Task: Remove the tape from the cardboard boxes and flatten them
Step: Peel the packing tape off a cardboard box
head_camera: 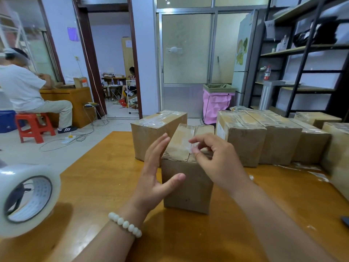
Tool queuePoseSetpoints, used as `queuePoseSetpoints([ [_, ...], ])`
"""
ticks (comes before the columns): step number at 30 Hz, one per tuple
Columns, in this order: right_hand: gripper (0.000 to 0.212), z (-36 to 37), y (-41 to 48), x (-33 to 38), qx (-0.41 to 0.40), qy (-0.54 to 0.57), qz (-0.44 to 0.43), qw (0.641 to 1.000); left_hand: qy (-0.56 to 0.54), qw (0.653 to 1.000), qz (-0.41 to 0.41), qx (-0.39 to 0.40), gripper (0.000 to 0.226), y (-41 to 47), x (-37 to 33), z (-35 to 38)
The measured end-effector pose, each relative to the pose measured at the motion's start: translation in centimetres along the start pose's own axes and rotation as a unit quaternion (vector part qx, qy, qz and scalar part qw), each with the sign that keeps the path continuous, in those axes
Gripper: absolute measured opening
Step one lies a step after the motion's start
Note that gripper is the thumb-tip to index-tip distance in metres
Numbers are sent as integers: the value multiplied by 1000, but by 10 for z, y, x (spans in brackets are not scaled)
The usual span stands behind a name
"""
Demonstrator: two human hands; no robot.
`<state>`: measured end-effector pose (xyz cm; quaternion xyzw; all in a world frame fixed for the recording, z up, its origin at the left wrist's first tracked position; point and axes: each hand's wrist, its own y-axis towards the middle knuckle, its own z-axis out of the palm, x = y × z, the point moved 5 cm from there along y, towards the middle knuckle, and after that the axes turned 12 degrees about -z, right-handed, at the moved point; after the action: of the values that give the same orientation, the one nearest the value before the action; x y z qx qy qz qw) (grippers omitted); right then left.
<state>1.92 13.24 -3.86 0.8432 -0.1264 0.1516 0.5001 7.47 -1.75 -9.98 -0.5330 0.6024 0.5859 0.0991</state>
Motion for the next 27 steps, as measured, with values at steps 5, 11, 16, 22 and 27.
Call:
queuePoseSetpoints([
  [5, 14, -1, 0, 0, -11, 35, 30, 999, 10, 997, 69, -41, 30, 0, -10, 1],
  [11, 3, 2, 0, 6, -17, 101, 36, 994, -57, 995, 53, -65, 2, 2, -17, -8],
  [16, 7, 7, -1, 17, 9, 77, -16, 997, -1, 997, 45, -67, 20, 4, -18, -8],
  [22, 6, 12, -2, 11, 13, 77, -19, 997, -6, 997, 54, -57, 23, 5, -21, -10],
  [27, 45, 12, -4, 12, 24, 138, 20, 990, -10, 997, 56, -51, 26, 5, -20, -11],
])
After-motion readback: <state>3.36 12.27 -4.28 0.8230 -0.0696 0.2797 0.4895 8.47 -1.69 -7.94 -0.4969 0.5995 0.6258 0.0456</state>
